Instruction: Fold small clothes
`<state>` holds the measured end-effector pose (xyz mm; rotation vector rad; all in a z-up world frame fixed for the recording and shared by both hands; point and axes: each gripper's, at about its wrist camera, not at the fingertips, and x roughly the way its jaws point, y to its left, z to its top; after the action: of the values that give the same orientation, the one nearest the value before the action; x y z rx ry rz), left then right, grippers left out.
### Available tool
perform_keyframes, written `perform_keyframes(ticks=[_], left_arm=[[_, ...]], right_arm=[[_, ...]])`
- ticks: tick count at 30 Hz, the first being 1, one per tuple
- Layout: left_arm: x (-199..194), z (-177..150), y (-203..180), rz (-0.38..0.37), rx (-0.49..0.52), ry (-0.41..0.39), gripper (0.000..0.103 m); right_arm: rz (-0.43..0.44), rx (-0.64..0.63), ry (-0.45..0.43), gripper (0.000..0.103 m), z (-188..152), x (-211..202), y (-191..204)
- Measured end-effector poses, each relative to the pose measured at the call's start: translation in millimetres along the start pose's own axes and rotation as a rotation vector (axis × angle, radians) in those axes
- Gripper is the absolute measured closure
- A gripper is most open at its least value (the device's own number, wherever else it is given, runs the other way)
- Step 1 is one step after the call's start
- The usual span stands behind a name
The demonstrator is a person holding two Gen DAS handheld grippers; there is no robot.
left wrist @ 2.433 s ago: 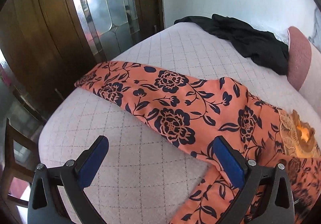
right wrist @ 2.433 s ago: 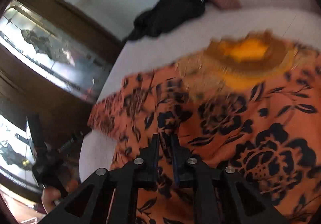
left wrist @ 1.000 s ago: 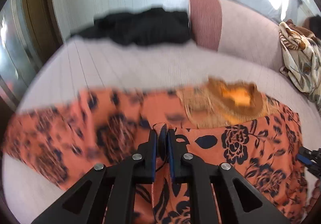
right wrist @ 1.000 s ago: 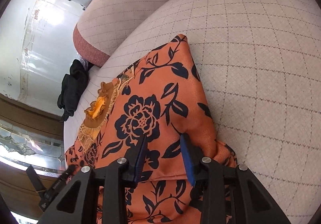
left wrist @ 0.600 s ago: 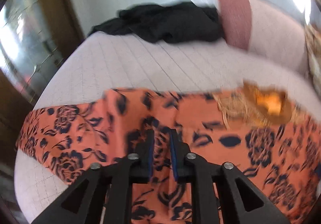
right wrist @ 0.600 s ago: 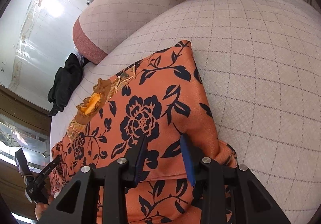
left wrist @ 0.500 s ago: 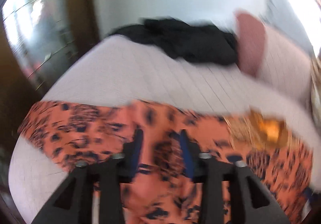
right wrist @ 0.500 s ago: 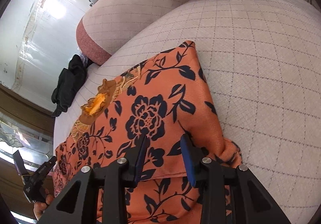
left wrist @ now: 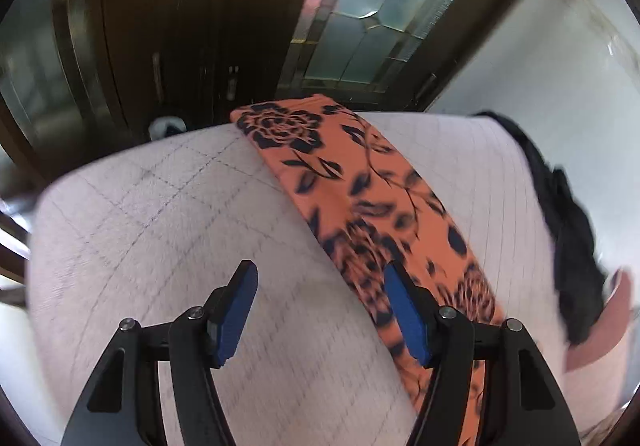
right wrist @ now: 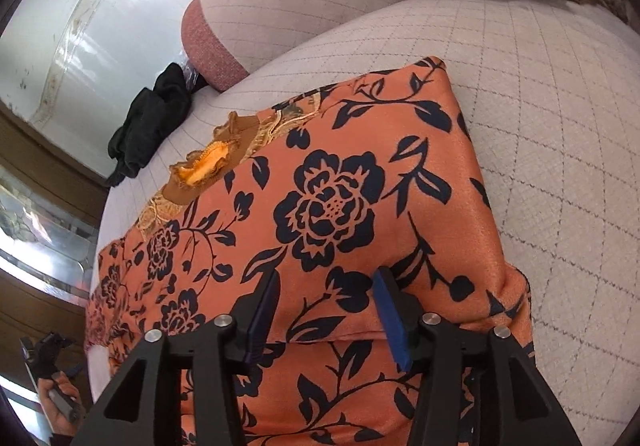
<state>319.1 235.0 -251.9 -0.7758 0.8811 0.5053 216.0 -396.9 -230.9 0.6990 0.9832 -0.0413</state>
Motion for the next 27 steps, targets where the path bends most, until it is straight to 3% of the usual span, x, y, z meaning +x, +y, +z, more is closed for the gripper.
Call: perform_keyframes(ticks=[2,9,12,14,16,20,23,27], left_arm=[[14,7,8,-0.048,-0.025,0.058,0.036],[29,32,9,-0.226,-0.016,0.074,0.037],[37,40,10,-0.24,-0.022,0.057,0.055],[41,42,8,-0.239,-0.011,0.032,0.076],[49,43,6,-0.223,-0.01,0.013,0.09],[39,40,-5,-0.213,0.027,-0.01,0.095],[6,28,-38,-0.258,0.136,-0.057,0.095],[-49,-26,-114,-0.323,0.415,-0.105,0.095]], right_arm=[[-0.03,-0.044,-0.008,0.041,-1,2,9],[-0.108,-0.109,-0.036,0.033,-7,6,26],[-0.104,-0.098,-0.044,0.032,-6,6,25],[-0.093,-0.087,-0.044,0.032,-5,6,23],[-0.079,-0.072,-0.043,0.032,-4,6,21],[-0.063,-0.05,-0.043,0.032,0,6,18],[-0.042,-0.015,-0.046,0.033,3,4,14],[-0.009,0.052,-0.05,0.035,6,-2,5]])
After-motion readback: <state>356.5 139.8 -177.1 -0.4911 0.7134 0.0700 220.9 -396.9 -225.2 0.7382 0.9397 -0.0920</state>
